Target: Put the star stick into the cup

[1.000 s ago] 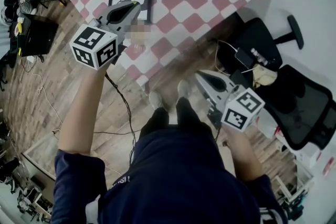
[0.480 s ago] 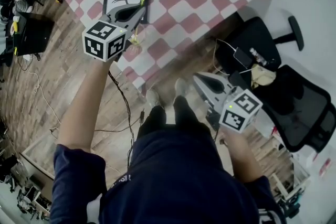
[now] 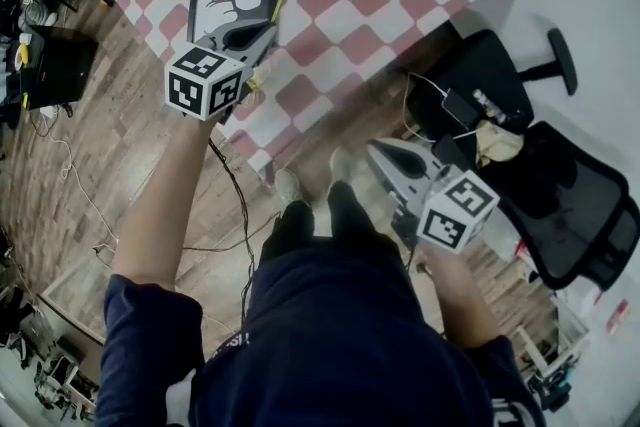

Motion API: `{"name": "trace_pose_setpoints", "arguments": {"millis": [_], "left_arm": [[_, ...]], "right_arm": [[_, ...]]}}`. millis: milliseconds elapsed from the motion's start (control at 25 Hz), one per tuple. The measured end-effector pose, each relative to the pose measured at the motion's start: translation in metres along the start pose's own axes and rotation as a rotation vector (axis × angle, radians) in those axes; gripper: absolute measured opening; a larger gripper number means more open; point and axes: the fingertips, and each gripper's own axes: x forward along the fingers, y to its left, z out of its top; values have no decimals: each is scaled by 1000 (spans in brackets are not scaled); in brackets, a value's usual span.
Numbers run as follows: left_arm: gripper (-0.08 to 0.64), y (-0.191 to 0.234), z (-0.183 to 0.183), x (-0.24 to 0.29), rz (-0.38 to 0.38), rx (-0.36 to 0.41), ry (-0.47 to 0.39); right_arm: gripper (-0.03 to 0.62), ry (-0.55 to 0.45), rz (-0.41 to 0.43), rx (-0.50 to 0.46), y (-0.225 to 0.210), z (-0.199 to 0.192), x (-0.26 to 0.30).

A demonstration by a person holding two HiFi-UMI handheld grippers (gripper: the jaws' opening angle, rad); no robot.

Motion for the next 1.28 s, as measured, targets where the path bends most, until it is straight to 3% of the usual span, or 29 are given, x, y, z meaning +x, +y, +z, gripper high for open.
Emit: {"name": "trace_pose_setpoints", "arguments": {"millis": [280, 480, 920, 1280], "left_arm": [[35, -5, -6, 2, -23, -8, 8], [78, -5, -4, -11, -22, -17, -7], [78, -45, 44, -103, 15, 44, -167], [55, -93, 31, -173, 11, -45, -238]], "right_arm": [[15, 3, 9, -9, 4, 2, 3], [15, 3, 12, -21, 7, 4, 6], [15, -39, 49, -110, 42, 25, 13], [15, -70, 82, -211, 93, 36, 16]]}}
